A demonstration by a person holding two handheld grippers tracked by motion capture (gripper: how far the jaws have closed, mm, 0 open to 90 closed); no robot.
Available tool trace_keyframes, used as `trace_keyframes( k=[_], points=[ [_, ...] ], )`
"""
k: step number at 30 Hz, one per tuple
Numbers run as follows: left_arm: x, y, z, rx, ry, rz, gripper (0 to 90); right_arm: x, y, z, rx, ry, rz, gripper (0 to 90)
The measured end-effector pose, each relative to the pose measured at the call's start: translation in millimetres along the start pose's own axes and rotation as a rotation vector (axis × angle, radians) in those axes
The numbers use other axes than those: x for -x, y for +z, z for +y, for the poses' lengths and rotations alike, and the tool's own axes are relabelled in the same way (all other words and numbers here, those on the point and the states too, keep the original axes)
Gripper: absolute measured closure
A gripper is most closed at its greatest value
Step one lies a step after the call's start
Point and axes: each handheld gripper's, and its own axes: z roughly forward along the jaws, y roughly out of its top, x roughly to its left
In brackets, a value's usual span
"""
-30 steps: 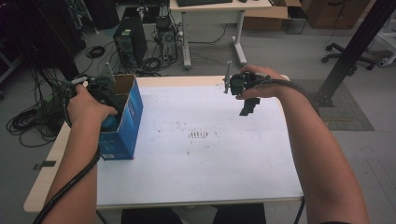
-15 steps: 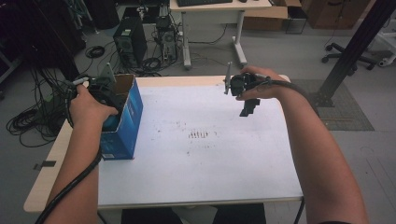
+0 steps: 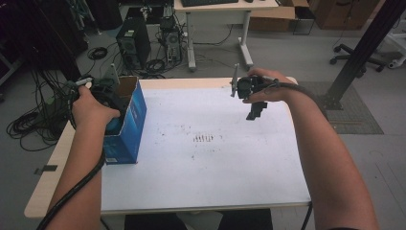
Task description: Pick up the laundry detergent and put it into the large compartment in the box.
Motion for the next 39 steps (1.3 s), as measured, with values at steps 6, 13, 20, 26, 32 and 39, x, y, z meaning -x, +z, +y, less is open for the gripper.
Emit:
trace_keyframes(
  k=[6, 13, 20, 26, 32, 39],
  points=[
    [0.1, -2.8, -1.0, 0.012, 0.001, -0.002, 30.3, 0.3, 0.9, -0.2, -0.004, 0.001, 0.003, 4.6],
    [-2.9, -11.5, -2.2, 0.028, -0.021, -0.010, 25.6, 0.5, 1.2, 1.2, 0.001, 0.001, 0.002, 4.6],
    [-2.6, -15.9, -3.7, 0.034, -0.025, -0.008, 25.2, 0.3, 0.9, 2.1, 0.004, 0.000, 0.002, 4.7],
    [-1.5, -21.6, -5.4, 0.036, -0.025, -0.009, 24.5, 0.0, 0.1, 2.2, 0.006, 0.000, 0.001, 4.7],
    [-2.2, -30.2, -7.8, 0.055, -0.022, -0.013, 22.3, 0.0, -0.7, 2.0, 0.009, 0.002, 0.000, 4.7],
    [-4.1, -36.7, -10.2, 0.056, -0.019, -0.014, 19.8, -1.0, -2.5, 1.5, 0.010, 0.003, -0.002, 4.7]
  ],
)
